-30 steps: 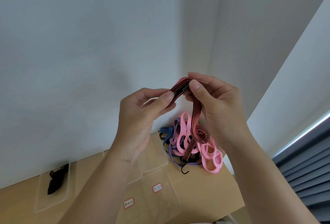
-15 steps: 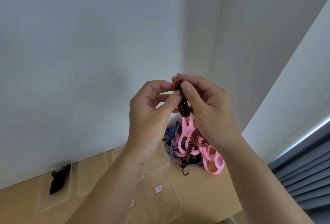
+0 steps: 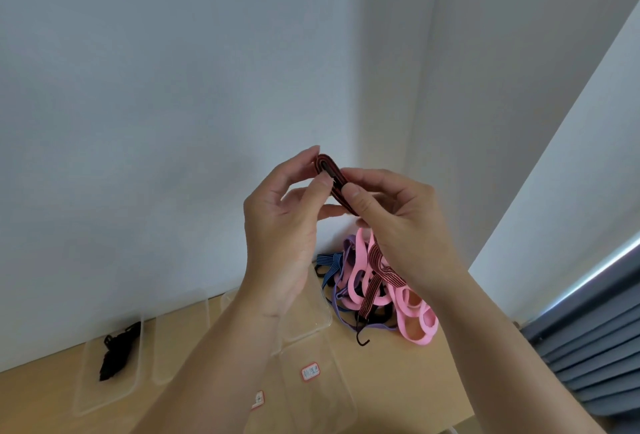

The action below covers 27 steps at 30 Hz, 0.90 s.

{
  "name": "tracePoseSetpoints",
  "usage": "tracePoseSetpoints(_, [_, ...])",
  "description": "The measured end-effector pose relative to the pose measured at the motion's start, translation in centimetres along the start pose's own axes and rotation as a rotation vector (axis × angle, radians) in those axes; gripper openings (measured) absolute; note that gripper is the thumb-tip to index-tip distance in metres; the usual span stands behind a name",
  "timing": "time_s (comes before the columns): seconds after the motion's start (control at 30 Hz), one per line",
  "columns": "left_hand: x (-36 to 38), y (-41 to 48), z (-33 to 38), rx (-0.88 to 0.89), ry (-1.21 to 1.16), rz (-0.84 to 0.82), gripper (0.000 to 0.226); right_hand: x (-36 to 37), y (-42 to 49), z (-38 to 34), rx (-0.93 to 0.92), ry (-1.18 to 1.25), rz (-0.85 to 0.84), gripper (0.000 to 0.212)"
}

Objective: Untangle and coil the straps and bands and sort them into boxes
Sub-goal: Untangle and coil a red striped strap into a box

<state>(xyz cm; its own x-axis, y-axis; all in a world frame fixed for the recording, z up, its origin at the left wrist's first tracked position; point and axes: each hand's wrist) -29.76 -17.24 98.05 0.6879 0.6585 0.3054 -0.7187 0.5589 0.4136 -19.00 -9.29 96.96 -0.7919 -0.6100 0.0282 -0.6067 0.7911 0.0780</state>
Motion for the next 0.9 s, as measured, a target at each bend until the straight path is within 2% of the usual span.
tracePoseSetpoints(0.2, [-0.1,0.0,0.1,-0.021,-0.087,0.096,0.023,-0.7,0.0,0.0,0.042,-0.004,-0.011,0.023])
tracePoseSetpoints(0.47, [-0.9,0.4,0.7,-0.041,-0.088,-0.066,0.014,-2.2,0.1,-0.8,0.054,0.055,0.010,0.018])
tracePoseSetpoints(0.7, [0.5,-0.3,1.6,-0.001,-0.170,0.028,0.012,-1.7,-0.4,-1.6,0.098,0.359,0.051,0.017])
tracePoseSetpoints(0.9, [1.3,-1.1,2.1,0.023,-0.220,0.066,0.017,-1.5,-0.6,-2.3,0.118,0.490,0.067,0.025])
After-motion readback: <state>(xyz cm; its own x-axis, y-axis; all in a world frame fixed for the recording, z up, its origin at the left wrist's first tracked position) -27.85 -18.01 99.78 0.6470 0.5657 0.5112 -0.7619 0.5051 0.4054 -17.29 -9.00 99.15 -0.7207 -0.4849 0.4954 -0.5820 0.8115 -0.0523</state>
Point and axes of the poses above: each hand's wrist, its own y-axis towards the middle knuckle, its own x-axis out of the palm, z = x × y, and after that the axes turned 12 degrees about x, right-handed
